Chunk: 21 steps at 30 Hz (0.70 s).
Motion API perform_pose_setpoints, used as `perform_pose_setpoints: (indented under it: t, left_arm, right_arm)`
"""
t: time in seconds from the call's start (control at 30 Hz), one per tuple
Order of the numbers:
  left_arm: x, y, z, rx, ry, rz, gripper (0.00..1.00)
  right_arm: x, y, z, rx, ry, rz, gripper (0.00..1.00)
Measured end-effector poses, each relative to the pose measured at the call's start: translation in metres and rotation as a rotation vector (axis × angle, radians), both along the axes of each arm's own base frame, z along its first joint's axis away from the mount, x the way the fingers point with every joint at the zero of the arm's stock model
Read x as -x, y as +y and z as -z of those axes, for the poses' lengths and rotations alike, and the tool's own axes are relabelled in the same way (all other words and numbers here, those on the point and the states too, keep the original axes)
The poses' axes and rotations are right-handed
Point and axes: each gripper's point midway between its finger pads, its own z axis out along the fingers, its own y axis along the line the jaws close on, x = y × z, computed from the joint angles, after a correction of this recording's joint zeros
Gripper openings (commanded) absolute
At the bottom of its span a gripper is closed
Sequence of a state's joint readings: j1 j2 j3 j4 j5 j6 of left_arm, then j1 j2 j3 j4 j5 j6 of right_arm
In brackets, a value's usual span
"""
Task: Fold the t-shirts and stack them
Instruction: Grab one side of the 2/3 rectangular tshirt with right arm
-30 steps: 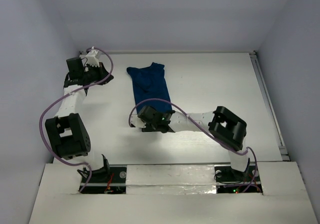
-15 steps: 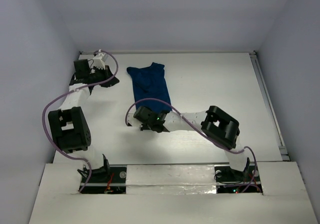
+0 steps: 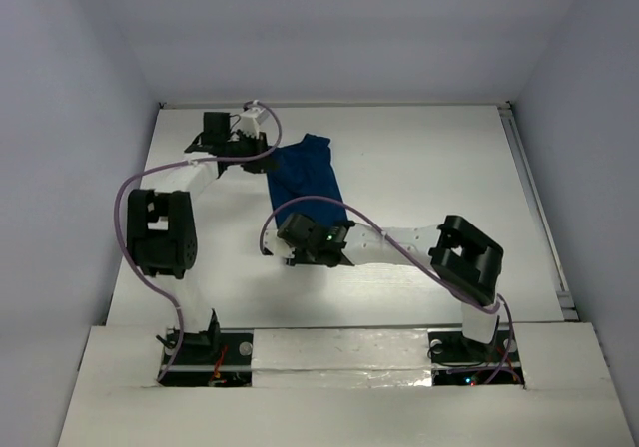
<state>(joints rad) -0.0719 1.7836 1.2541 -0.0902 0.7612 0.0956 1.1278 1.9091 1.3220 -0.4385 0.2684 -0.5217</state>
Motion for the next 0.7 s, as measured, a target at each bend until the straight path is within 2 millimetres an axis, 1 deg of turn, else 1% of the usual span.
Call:
perform_pose_setpoints:
  t: [0.1, 0.17, 0.23, 0.3, 0.43, 0.53, 0.6, 0.7]
  left_arm:
    - [-0.010, -0.029, 0.008, 0.011, 0.026, 0.058, 0.00]
    - [-0.014, -0.044, 0.017, 0.016, 0.047, 0.085, 0.00]
    - [-0.015, -0.055, 0.030, 0.012, 0.075, 0.106, 0.00]
    - [-0.011, -0.065, 0.045, -0.002, 0.116, 0.122, 0.00]
    - [-0.001, -0.073, 0.075, -0.051, 0.205, 0.129, 0.00]
    - [0.009, -0.072, 0.095, -0.099, 0.266, 0.133, 0.00]
    - [0.016, -0.073, 0.101, -0.124, 0.289, 0.142, 0.00]
    - [0.019, -0.075, 0.102, -0.148, 0.279, 0.158, 0.00]
  right_arm:
    - [0.008, -0.001, 0.002, 0.003, 0.011, -0.009, 0.00]
    - [0.015, -0.002, 0.004, 0.012, 0.024, -0.017, 0.00]
    - [0.021, -0.005, 0.006, 0.024, 0.036, -0.022, 0.00]
    - [0.023, -0.004, 0.006, 0.025, 0.039, -0.024, 0.00]
    - [0.026, -0.008, 0.000, 0.017, 0.038, -0.022, 0.00]
    - [0.027, -0.010, -0.006, 0.010, 0.035, -0.020, 0.00]
    - [0.027, -0.010, -0.013, -0.001, 0.032, -0.019, 0.00]
    - [0.027, -0.011, -0.023, -0.019, 0.024, -0.019, 0.00]
